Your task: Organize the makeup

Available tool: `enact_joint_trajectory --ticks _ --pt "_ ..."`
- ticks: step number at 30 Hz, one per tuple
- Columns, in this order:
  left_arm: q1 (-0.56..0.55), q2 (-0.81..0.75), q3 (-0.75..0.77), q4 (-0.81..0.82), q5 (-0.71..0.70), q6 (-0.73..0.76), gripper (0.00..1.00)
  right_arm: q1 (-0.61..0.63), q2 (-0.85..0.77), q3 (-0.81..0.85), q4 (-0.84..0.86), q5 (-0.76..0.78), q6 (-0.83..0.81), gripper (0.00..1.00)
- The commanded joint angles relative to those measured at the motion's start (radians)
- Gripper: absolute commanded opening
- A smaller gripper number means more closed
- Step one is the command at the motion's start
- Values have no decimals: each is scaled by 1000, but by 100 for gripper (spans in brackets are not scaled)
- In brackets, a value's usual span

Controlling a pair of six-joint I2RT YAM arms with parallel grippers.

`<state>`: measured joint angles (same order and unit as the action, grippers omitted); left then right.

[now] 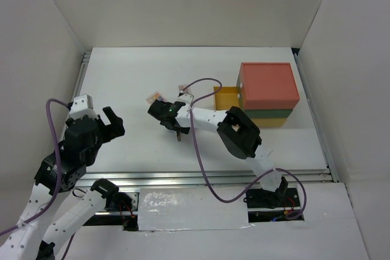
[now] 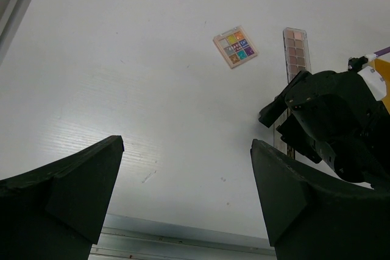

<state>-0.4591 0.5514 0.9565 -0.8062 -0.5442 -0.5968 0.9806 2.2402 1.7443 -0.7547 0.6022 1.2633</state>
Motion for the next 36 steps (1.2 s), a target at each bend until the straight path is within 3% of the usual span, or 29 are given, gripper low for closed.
enact_joint_trajectory --ticks 1,5,6,9,12,14,15,19,20,26,29,32,36 --pt "5 -11 -4 41 13 32 99 24 -42 -26 -17 36 -37 84" --pt "5 -10 -5 41 16 34 99 44 -80 -26 -8 76 -93 81" --pt "7 -8 -5 41 16 34 99 44 -86 -51 5 71 -108 73" --pt "7 -8 -5 41 16 32 99 44 -100 -87 38 62 -134 60" --pt "7 -8 -9 42 21 34 99 46 -103 -86 29 73 -157 35" --pt "5 -7 -9 45 21 35 99 49 -119 -85 32 80 -195 24" --pt "7 -7 -9 47 24 37 99 50 -126 -85 38 83 -217 2" --pt "7 1 -10 47 29 37 99 53 -200 -74 71 96 -372 0" --pt "7 2 -9 47 29 38 99 50 -214 -56 74 97 -472 0" --pt "5 13 -10 52 38 45 99 -26 -286 61 -121 131 -771 0" --pt "5 13 -12 53 41 46 99 -98 -327 9 -146 168 -864 0" --pt "5 15 -13 56 46 46 99 -146 -390 -106 -58 244 -1007 0" --pt "5 24 -15 56 50 49 99 -268 -428 -133 9 182 -1089 1"
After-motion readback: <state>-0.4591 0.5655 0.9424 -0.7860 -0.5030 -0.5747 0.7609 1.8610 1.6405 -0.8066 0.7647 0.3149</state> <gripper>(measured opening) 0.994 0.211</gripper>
